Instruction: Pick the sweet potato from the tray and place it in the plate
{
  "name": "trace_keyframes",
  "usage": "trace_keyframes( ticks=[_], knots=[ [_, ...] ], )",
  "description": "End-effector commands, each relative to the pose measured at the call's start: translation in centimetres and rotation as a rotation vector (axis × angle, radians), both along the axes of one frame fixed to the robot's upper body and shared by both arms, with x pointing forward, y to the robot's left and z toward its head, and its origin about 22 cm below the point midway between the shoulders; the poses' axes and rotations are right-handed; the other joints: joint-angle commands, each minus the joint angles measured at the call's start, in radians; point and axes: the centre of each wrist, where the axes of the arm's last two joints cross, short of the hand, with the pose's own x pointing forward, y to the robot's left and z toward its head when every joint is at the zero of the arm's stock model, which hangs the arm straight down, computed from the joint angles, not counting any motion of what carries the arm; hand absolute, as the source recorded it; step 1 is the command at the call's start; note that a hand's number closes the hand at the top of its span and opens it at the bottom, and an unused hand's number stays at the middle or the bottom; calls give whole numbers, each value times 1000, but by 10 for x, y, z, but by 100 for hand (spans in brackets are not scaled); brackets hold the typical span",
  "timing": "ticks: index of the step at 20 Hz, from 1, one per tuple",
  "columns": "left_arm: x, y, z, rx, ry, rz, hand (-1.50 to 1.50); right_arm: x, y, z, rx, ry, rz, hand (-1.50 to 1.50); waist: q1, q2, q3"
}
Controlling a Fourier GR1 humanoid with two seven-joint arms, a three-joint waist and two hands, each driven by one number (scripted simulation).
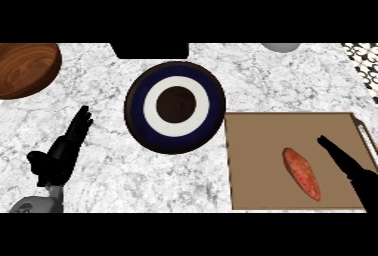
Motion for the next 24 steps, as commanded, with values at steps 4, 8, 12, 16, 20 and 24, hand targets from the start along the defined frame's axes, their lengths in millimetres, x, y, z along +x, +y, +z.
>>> trace_keyframes(
  ticks=[4, 8, 12, 16, 20, 24],
  knots=[
    [-8, 4, -1, 3, 6, 3, 0, 8, 8, 22, -107, 129, -29, -150, 1, -1, 1],
    [-12, -16, -7, -3, -6, -14, 0, 6, 11, 9, -190, 191, -33, -150, -2, -1, 1],
    [-3, 8, 9, -14, -3, 12, 0, 4, 2, -16, -197, 237, -33, -150, -4, -1, 1],
    [6, 26, -4, -6, -7, 8, 0, 37, 15, -9, -201, 251, -2, -150, 0, 1, 1],
    [6, 14, -8, 1, -18, 15, 0, 47, 9, -22, -240, 261, -6, -150, 0, 0, 1],
    [18, -1, 1, -6, 8, 7, 0, 51, 5, -58, -279, 258, -55, -150, -1, 1, 1]
  ],
)
